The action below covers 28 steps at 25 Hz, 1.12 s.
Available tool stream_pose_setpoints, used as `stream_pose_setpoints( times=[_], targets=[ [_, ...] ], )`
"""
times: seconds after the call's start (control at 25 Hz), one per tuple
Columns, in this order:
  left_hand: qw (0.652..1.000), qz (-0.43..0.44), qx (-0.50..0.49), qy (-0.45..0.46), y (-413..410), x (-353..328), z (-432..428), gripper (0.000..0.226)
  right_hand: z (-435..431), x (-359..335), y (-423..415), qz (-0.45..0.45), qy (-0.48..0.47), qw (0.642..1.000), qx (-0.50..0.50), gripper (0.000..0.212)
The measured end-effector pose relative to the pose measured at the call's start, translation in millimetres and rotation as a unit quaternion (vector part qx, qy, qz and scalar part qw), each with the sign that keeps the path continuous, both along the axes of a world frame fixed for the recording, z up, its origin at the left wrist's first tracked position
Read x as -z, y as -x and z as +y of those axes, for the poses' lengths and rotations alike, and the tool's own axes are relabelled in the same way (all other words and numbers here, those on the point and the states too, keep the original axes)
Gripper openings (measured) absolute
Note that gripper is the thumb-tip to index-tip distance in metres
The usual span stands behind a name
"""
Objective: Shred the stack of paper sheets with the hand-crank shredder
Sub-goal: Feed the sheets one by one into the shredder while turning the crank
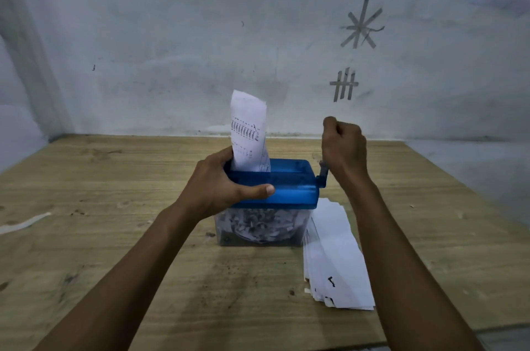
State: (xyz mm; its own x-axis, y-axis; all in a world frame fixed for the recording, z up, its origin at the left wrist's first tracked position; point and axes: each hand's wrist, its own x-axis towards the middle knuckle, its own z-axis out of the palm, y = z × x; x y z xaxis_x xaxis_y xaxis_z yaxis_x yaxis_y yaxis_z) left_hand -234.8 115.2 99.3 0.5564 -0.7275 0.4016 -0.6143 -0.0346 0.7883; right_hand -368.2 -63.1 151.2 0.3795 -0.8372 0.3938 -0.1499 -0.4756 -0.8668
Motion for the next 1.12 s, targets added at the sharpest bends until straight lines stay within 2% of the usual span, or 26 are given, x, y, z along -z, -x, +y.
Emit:
stream_pose_setpoints(
  times=[0.12,0.24,0.32,0.44,0.56,0.64,0.72,0.8,0.84,0.92,1.04,1.12],
  targets=[
    [1.0,0.012,0.0,0.008,-1.2,-0.3,0.0,0.065,-25.5,1.7,-24.9,0.07,-0.151,0.985,-0.042,0.03],
    [0.999,0.026,-0.007,0.025,0.0,2.2,-0.7,0.064,-39.5,46.0,-29.8,0.148,-0.282,0.942,-0.108,0.012],
    [0.999,0.029,-0.023,0.038,2.5,4.7,-3.6,0.073,-38.8,78.3,-21.0,0.157,-0.31,0.927,-0.142,0.014],
    [0.996,0.014,-0.068,0.054,6.1,8.2,-6.1,0.083,-19.9,95.4,-1.8,0.101,-0.346,0.925,-0.122,0.029],
    [0.994,-0.007,-0.093,0.05,7.9,11.3,-5.5,0.087,3.7,93.7,23.4,0.101,-0.28,0.946,-0.13,0.041],
    [0.995,-0.013,-0.094,0.041,7.3,11.4,-5.3,0.088,14.7,89.9,43.1,0.13,-0.192,0.965,-0.124,0.044],
    [0.995,-0.019,-0.091,0.031,6.8,10.3,-5.6,0.086,23.6,78.3,59.8,0.173,-0.039,0.982,-0.072,0.053],
    [0.995,-0.023,-0.089,0.026,5.6,7.9,-5.0,0.081,28.0,56.9,60.9,0.147,0.086,0.985,0.012,0.06],
    [0.996,-0.019,-0.083,0.026,5.4,6.3,-5.2,0.079,27.3,45.6,57.3,0.123,0.115,0.984,0.052,0.06],
    [0.997,-0.022,-0.074,0.017,3.8,4.2,-5.4,0.078,20.1,32.4,46.2,0.111,0.122,0.982,0.091,0.06],
    [0.996,-0.054,-0.072,-0.01,1.6,1.9,-5.9,0.08,14.2,39.0,39.3,0.101,0.129,0.984,0.074,0.06],
    [0.996,-0.055,-0.062,-0.017,0.5,1.2,-5.8,0.079,19.1,37.2,40.7,0.062,0.139,0.985,0.085,0.061]
  ],
)
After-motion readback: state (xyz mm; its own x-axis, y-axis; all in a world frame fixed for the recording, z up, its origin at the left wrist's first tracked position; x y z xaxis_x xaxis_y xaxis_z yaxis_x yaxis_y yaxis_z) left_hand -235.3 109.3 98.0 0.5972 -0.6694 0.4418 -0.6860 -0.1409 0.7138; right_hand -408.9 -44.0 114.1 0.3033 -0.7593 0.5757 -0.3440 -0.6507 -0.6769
